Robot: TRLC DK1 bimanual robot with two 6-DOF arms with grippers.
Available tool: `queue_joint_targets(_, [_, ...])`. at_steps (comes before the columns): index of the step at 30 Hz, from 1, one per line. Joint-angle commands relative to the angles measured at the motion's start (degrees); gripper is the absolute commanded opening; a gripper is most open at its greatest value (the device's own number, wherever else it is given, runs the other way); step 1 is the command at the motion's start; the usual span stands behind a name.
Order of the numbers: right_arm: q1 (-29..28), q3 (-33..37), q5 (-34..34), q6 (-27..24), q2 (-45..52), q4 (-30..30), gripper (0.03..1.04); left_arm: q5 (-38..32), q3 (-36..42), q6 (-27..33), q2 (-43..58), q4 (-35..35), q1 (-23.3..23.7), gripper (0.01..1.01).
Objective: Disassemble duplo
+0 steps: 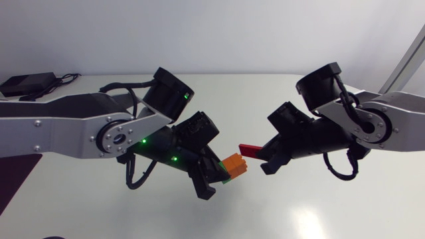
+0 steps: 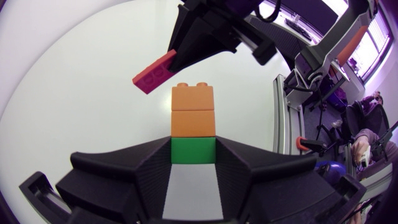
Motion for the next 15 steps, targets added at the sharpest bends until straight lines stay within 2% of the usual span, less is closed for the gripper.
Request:
queue_joint_targets(1, [-1.9, -3.9, 0.1, -1.8, 2.7, 1.6, 0.23, 0.0, -2.2, 1.4, -1.1, -0.1, 0.6, 0.233])
queue_joint_targets(6, [-2.6, -8.0, 0.4, -3.1, 6.7, 6.9, 0.23, -1.5, -2.7, 2.4, -1.1, -0.1, 0.5, 0.233])
queue_joint_targets(10, [-2.4, -8.8, 0.4, -4.2, 8.4, 7.7, 0.27, -2.7, -3.1, 5.0, -0.9, -0.1, 0.1, 0.233])
queue_joint_targets(12, [-2.2, -9.2, 0.1, -4.8, 7.6, 7.4, 0.58, -2.8, -3.4, 6.6, -0.9, -0.1, 0.2, 0.233])
queue_joint_targets(14, [-2.1, -9.1, -0.1, -5.6, 6.5, 6.6, 0.98, -2.7, -4.1, 8.8, -0.9, -0.2, 0.2, 0.233])
queue_joint_targets(15, [-2.1, -9.0, -0.1, -6.1, 5.8, 6.1, 1.00, -2.7, -4.2, 10.0, -1.0, -0.5, 0.2, 0.234])
